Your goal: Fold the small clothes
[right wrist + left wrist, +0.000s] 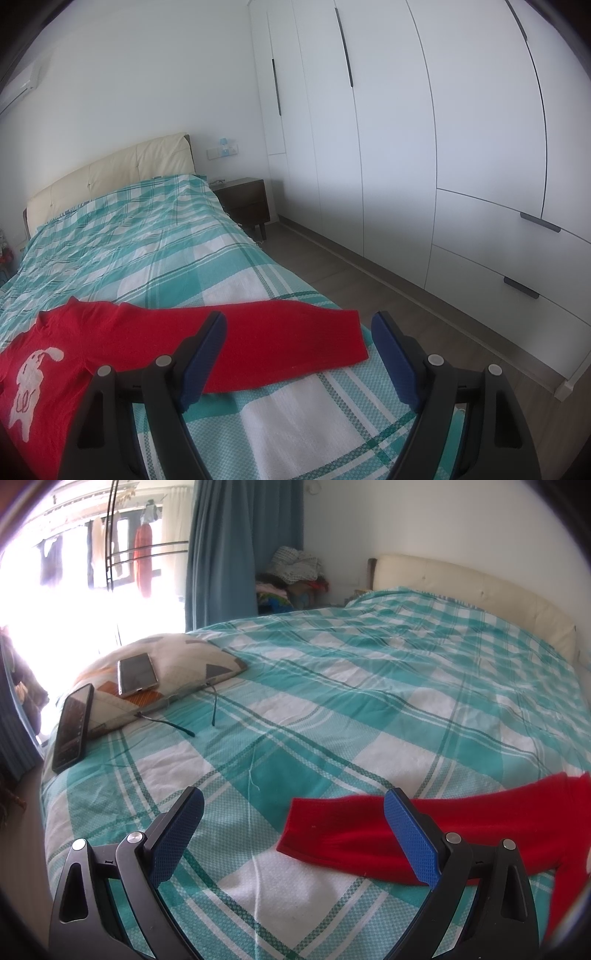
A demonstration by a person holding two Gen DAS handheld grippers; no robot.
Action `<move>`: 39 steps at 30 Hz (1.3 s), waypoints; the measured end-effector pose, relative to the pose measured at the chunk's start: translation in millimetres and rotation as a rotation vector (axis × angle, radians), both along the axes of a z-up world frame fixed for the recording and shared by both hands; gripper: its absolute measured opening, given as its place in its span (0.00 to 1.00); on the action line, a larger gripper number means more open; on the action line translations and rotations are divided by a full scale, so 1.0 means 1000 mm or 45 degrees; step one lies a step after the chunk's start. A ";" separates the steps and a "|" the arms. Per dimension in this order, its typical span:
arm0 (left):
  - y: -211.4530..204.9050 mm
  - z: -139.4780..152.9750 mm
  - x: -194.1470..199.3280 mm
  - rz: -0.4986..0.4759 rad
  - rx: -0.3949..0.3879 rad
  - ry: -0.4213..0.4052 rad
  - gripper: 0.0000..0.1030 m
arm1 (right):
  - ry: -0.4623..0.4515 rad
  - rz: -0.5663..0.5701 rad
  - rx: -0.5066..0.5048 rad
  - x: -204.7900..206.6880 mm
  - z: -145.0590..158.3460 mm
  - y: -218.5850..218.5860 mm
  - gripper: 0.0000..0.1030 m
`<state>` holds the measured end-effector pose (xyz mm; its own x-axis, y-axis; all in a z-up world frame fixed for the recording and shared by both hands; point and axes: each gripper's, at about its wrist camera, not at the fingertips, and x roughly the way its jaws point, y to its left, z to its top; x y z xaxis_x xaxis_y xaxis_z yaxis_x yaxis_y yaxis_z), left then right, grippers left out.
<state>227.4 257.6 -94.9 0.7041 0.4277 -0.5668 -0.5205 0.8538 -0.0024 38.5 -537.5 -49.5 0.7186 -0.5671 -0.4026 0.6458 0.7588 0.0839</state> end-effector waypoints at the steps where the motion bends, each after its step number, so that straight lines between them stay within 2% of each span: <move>1: 0.000 0.000 0.000 0.000 0.000 0.001 0.96 | 0.000 0.001 0.000 0.000 0.000 0.000 0.78; 23: 0.000 0.000 0.001 0.002 0.000 0.003 0.96 | -0.003 0.001 0.007 -0.002 -0.002 0.002 0.78; 27: 0.002 -0.002 -0.001 0.001 -0.030 -0.006 0.96 | -0.009 0.026 0.032 -0.004 -0.003 0.002 0.78; 30: 0.007 -0.004 -0.004 -0.001 -0.076 -0.020 0.96 | -0.054 0.082 0.140 -0.014 0.003 -0.013 0.78; 35: 0.009 -0.006 -0.004 -0.007 -0.133 -0.023 0.96 | -0.148 0.141 0.451 -0.047 0.009 -0.059 0.78; 39: 0.002 -0.003 -0.003 -0.016 -0.114 -0.014 0.96 | -0.194 0.210 0.798 -0.056 -0.016 -0.094 0.78</move>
<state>224.1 260.1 -98.3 0.7156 0.3668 -0.5945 -0.5095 0.8563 -0.0850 -17.4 -631.5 -65.3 0.8507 -0.1364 -0.5076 0.4716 0.6246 0.6225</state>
